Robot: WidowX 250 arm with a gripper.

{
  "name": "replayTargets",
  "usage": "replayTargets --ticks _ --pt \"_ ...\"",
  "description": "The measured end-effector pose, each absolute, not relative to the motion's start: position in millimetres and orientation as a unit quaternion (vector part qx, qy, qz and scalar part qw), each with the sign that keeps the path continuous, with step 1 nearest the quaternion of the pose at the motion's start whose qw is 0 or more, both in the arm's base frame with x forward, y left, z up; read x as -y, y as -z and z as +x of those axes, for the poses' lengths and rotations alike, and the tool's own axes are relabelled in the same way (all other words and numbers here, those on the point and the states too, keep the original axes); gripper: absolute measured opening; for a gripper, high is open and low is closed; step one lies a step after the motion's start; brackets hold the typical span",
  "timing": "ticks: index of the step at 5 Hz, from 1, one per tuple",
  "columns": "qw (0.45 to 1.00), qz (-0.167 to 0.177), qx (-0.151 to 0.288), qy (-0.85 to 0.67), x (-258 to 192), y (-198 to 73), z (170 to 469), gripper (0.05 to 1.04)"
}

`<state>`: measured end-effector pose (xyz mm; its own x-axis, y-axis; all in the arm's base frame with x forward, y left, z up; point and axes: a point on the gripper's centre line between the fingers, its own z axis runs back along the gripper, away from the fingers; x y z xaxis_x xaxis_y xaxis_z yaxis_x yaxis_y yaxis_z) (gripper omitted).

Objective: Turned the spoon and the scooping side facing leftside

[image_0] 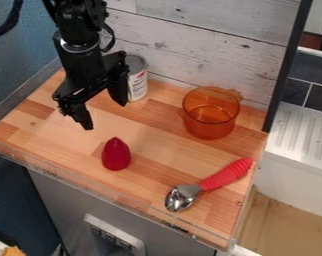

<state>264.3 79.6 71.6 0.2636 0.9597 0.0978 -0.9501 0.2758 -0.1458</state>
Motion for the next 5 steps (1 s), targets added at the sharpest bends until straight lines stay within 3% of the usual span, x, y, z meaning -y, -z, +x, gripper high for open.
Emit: replayTargets --ticks 1,2,3,4,5 --pt "0.79 -0.028 0.066 -0.609 -76.9 -63.8 261.0 1.0" --pt "0.752 -0.053 0.041 -0.656 -60.8 -64.0 261.5 1.0" --pt "0.707 -0.048 0.046 -0.704 -44.3 -70.7 261.2 1.0" --pt "0.664 -0.019 0.052 -0.745 -23.6 -71.0 259.5 1.0" --pt "0.623 -0.021 0.026 -0.781 0.0 -60.1 263.6 1.0"
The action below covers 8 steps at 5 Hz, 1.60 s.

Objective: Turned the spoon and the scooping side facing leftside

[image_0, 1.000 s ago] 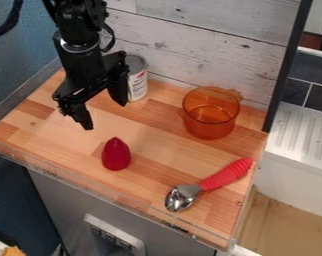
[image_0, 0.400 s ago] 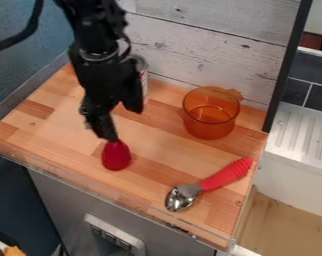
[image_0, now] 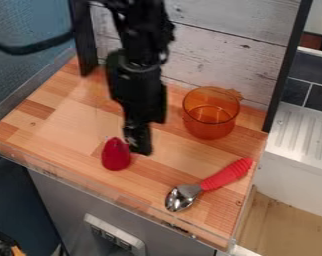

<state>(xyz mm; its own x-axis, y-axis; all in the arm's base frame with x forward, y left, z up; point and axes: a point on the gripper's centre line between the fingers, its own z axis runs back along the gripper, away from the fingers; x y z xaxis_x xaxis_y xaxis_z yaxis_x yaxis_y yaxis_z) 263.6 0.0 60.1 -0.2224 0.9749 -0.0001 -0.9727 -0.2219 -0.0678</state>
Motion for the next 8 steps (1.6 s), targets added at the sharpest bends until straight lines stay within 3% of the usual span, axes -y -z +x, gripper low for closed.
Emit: replayTargets --ticks 3,5,6,8 --pt "0.525 -0.077 0.011 -0.847 52.9 -28.6 279.3 1.0" --pt "0.44 -0.093 -0.03 -0.892 70.4 -11.9 284.4 1.0" --pt "0.416 -0.102 -0.026 -0.903 78.1 -11.2 289.2 1.0" --pt "0.389 -0.086 -0.001 -0.917 80.9 0.2 299.0 1.0"
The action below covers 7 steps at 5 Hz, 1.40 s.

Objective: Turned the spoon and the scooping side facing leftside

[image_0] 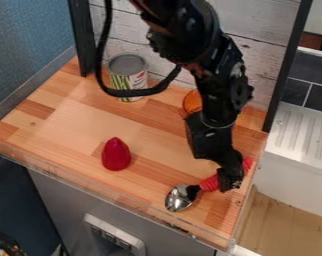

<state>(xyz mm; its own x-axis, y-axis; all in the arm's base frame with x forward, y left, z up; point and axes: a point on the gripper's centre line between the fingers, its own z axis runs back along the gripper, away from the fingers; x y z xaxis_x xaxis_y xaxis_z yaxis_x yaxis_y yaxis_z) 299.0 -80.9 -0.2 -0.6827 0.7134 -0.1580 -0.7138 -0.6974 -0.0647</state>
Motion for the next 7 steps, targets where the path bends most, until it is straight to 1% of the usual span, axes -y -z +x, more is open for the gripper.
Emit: replayTargets --ticks 1,2,4,5,6,7 --pt "0.383 -0.083 0.012 -0.92 78.0 4.0 306.0 1.0" --pt "0.377 -0.072 0.021 -0.923 74.3 10.8 305.2 0.944" --pt "0.368 -0.081 0.022 -0.926 76.4 14.4 310.2 0.381" --pt "0.375 -0.088 0.02 -0.923 76.5 14.4 308.4 0.337" --pt "0.406 -0.093 0.016 -0.909 78.2 13.0 304.4 0.337" --pt "0.455 -0.104 -0.001 -0.884 78.0 8.1 297.4 0.337"
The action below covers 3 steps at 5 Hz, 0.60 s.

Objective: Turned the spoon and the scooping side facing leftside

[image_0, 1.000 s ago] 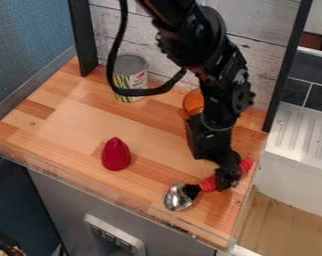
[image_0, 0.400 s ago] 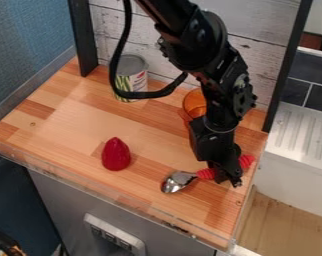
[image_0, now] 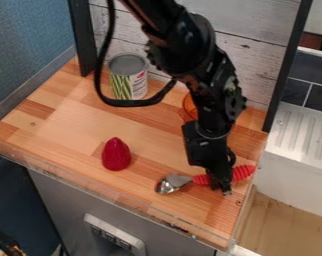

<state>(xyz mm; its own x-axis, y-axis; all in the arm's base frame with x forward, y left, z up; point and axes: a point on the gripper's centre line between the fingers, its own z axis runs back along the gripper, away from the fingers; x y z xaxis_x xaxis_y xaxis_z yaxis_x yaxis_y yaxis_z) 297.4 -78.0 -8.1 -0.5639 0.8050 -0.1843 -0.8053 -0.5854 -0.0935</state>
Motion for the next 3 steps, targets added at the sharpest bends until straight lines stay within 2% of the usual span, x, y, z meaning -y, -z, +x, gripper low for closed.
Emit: replayTargets --ticks 1,3 --pt "0.487 -0.13 -0.006 -0.864 77.4 -9.3 296.0 0.337" --pt "0.589 -0.149 -0.023 -0.794 70.0 -26.4 282.8 0.337"
